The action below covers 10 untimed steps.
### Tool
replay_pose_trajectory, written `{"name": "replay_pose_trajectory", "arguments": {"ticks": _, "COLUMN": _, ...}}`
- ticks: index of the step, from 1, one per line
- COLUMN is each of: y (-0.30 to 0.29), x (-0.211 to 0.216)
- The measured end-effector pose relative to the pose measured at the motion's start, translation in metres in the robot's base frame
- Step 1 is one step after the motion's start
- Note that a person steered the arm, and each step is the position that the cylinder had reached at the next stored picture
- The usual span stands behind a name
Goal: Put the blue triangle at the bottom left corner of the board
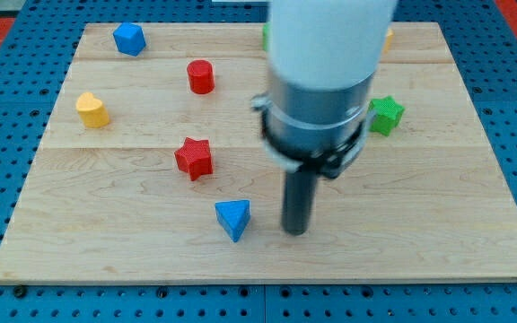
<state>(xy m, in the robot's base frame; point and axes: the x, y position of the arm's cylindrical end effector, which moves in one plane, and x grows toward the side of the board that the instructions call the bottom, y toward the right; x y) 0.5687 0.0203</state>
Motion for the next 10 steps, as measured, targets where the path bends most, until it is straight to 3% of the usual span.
{"name": "replay_pose_trajectory", "arguments": {"ticks": 1, "y": -0.053, "x": -0.019}}
{"name": "replay_pose_trajectory", "arguments": {"ticks": 2, "y": -0.054, "x": -0.035}}
{"name": "replay_pose_trajectory", "arguments": {"ticks": 4, "y": -0.206, "x": -0.015}}
{"name": "replay_pose_trajectory", "arguments": {"ticks": 5, "y": -0.177, "x": -0.042}}
{"name": "replay_pose_trajectory", "arguments": {"ticks": 6, "y": -0.146, "x": -0.095}}
{"name": "replay_pose_trajectory", "arguments": {"ticks": 7, "y": -0.160, "x": -0.127}}
{"name": "replay_pose_trajectory", "arguments": {"ticks": 10, "y": -0.177, "x": -0.134}}
